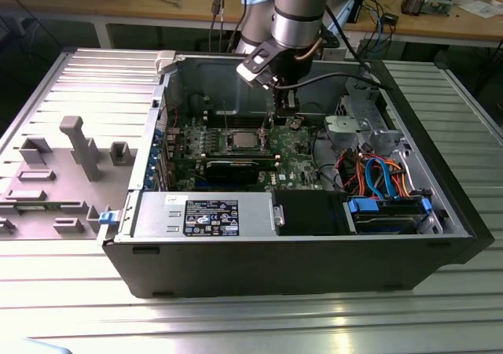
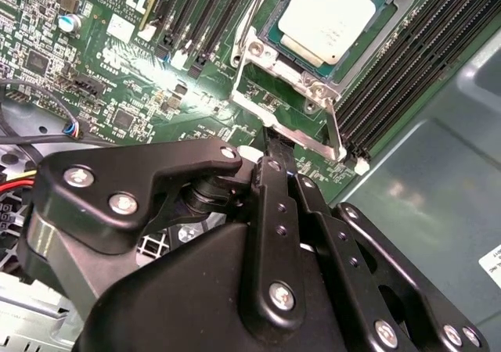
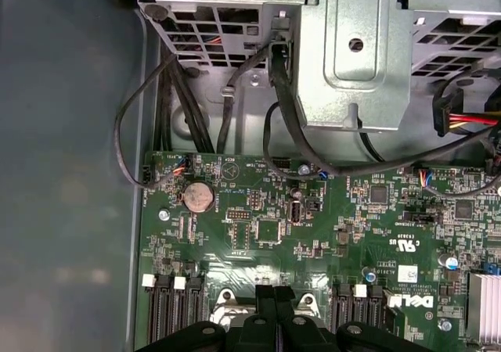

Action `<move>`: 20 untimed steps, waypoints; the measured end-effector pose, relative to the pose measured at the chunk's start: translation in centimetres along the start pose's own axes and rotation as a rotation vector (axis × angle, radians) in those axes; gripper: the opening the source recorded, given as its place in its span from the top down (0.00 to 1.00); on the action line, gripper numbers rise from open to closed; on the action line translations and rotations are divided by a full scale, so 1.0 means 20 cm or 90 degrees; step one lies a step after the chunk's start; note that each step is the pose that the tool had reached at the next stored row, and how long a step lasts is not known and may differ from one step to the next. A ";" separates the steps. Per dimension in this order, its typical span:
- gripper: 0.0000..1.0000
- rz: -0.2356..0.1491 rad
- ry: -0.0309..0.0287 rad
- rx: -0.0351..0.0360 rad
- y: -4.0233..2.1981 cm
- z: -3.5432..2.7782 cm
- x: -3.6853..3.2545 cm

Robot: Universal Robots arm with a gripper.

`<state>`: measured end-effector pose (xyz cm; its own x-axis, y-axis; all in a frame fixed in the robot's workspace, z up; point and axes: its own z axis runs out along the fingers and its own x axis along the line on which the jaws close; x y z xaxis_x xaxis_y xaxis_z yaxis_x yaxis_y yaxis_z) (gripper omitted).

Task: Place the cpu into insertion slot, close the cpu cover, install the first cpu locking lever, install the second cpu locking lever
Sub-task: 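Close the cpu cover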

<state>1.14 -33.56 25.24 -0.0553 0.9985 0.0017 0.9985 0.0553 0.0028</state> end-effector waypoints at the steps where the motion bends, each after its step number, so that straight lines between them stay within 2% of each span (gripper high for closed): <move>1: 0.89 0.000 0.0000 0.0000 -0.003 0.000 0.000; 20: 0.89 0.000 0.0000 0.0000 -0.075 0.001 0.004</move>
<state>-0.35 -33.56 25.22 -0.0553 0.9985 0.0016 0.9985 0.0553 0.0028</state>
